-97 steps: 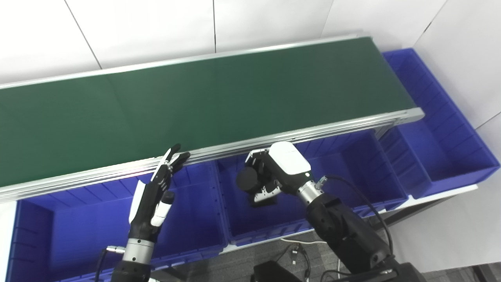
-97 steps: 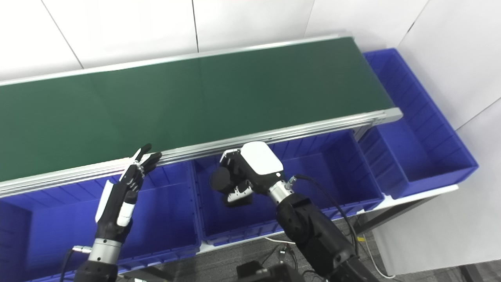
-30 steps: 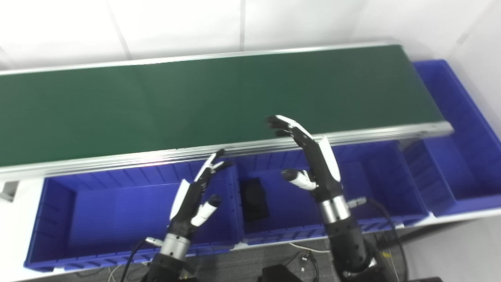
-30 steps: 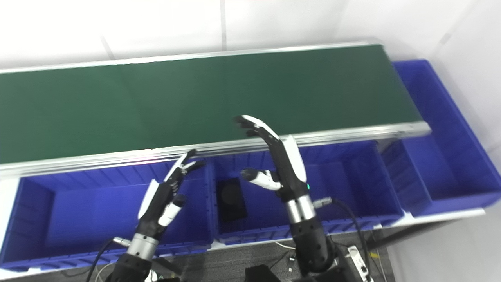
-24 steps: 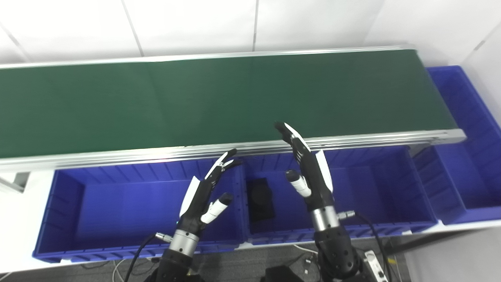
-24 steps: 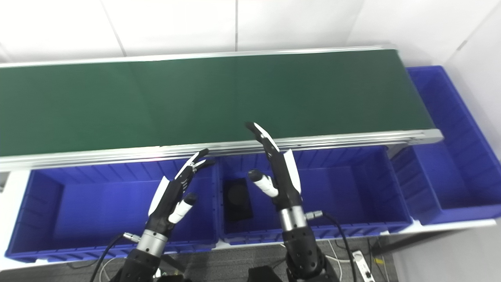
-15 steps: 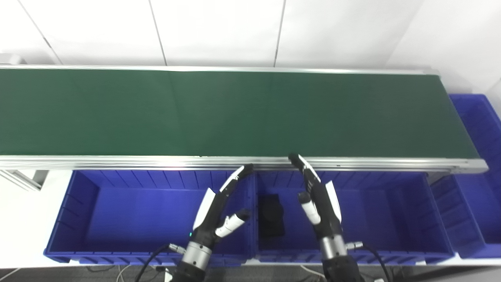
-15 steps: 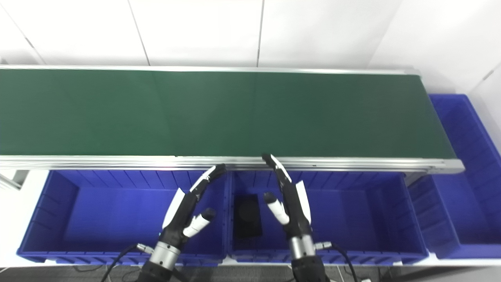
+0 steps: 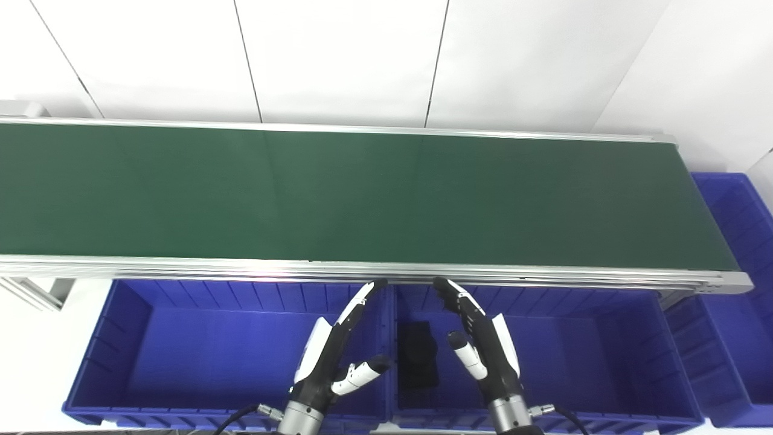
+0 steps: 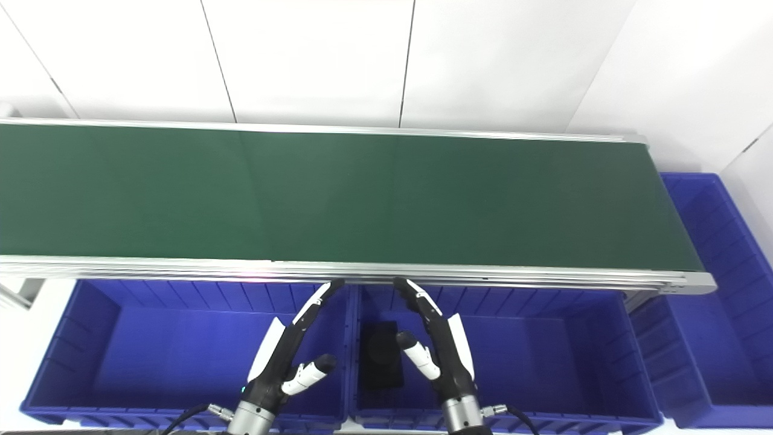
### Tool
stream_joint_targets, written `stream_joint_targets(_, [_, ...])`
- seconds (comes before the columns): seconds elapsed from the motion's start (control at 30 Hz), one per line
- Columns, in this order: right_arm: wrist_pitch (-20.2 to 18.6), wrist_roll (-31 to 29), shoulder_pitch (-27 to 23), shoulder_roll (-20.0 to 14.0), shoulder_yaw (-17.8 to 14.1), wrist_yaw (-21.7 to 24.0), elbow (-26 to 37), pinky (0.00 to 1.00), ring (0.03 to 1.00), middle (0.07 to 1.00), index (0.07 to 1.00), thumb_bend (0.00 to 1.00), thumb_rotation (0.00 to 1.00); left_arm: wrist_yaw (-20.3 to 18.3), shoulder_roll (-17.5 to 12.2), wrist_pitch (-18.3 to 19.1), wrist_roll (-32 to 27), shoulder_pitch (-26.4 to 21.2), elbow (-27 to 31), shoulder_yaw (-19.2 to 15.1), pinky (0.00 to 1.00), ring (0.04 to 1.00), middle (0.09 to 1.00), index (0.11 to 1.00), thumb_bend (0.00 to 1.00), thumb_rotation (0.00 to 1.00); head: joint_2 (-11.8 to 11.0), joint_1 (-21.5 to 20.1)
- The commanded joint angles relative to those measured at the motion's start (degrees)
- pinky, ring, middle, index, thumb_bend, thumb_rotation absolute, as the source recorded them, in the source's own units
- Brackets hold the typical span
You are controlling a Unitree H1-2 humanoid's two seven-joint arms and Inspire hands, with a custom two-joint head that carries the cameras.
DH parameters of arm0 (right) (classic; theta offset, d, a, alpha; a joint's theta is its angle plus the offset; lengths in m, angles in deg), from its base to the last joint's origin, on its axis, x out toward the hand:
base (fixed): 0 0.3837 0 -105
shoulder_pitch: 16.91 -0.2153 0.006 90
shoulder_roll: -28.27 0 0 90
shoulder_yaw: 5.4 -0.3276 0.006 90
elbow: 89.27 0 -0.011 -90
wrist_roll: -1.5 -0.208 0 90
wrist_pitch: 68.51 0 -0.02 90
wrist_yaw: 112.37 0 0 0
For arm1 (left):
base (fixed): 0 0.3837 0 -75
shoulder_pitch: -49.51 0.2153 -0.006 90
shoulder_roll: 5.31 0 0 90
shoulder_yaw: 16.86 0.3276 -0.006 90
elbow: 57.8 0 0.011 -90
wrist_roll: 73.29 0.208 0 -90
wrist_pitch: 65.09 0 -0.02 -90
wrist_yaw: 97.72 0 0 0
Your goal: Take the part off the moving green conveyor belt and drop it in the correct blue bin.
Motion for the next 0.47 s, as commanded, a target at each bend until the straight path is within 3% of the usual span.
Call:
stream_joint_targets(0.0, [3.0, 0.3, -0.8, -0.1, 0.5, -1.3, 0.9, 0.86, 0.87, 0.859, 0.843, 0.94, 1.0, 1.5, -0.4, -1.8, -0.3, -1.2, 1.2, 0.3, 0.95, 0.943, 0.953, 0.922, 0.79, 1.0, 0.1, -0.2])
stream_joint_targets(0.43, [3.0, 1.1, -0.7, 0.1, 2.4, -3.2, 1.5, 0.87, 0.876, 0.861, 0.846, 0.96, 1.0, 1.8, -1.3, -1.8, -1.0, -1.5, 1.2, 1.0, 0.94, 0.938, 0.947, 0.924, 0.78, 1.0, -0.1, -0.7])
